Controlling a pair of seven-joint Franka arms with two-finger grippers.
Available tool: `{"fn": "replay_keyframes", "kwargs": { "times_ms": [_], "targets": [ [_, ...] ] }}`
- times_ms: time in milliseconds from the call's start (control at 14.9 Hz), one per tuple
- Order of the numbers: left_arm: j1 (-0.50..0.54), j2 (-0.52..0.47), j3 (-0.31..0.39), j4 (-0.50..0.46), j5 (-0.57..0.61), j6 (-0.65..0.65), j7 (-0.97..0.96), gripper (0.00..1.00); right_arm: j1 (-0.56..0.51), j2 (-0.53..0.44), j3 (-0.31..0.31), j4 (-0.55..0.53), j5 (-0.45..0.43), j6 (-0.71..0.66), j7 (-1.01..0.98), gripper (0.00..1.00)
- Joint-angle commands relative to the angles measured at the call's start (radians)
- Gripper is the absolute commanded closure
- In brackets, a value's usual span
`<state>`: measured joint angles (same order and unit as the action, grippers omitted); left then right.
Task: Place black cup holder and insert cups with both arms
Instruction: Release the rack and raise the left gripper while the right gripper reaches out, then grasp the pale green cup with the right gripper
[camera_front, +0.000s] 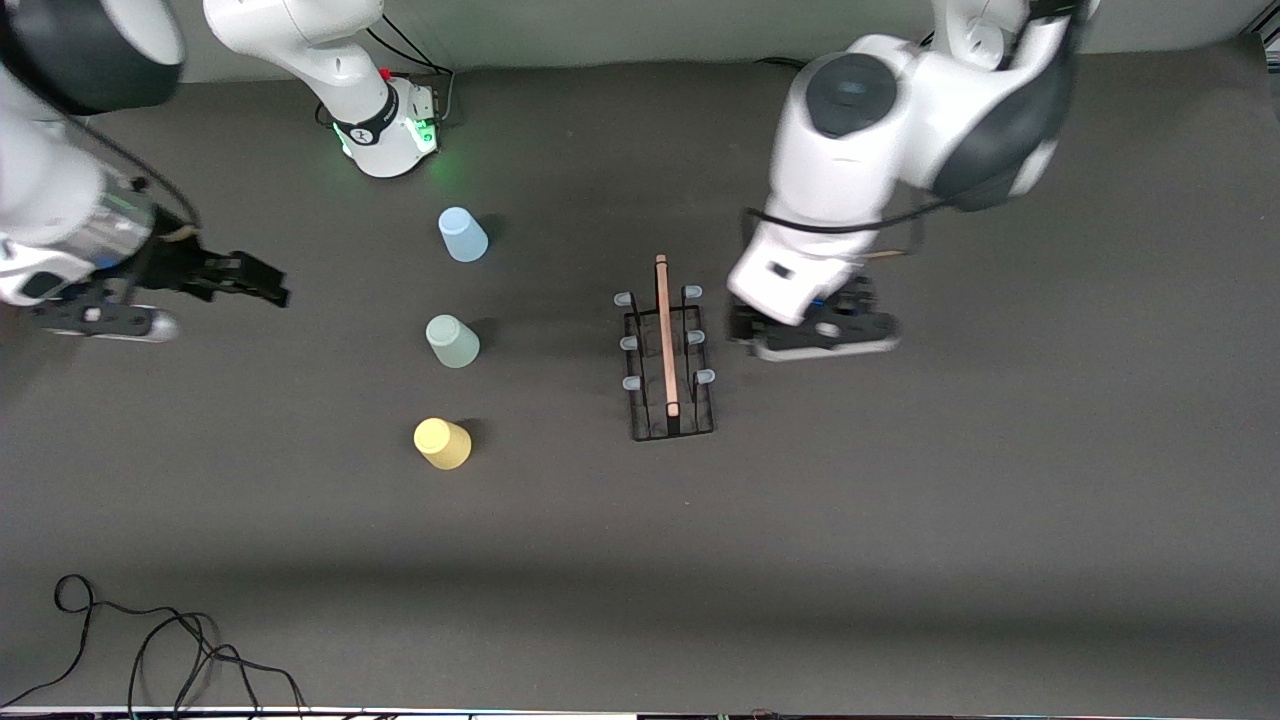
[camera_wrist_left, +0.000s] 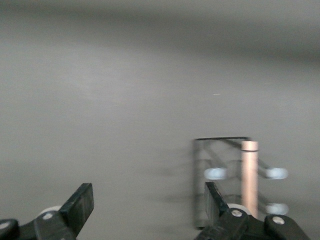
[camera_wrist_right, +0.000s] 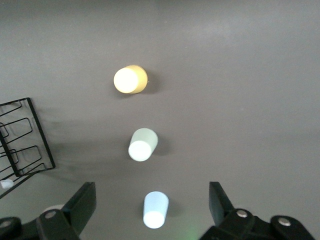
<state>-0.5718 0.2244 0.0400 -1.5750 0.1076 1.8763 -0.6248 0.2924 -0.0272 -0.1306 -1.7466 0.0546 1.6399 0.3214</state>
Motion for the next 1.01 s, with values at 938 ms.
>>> {"fn": "replay_keyframes", "kwargs": {
  "times_ms": [938],
  "targets": [
    [0.495,-0.234,-0.009,-0.191,-0.063,-0.057,0.721,0.00,0.180,-0.028,-0.004,-0.643,-0.007,0.661,0.229,0.00]
  ]
}}
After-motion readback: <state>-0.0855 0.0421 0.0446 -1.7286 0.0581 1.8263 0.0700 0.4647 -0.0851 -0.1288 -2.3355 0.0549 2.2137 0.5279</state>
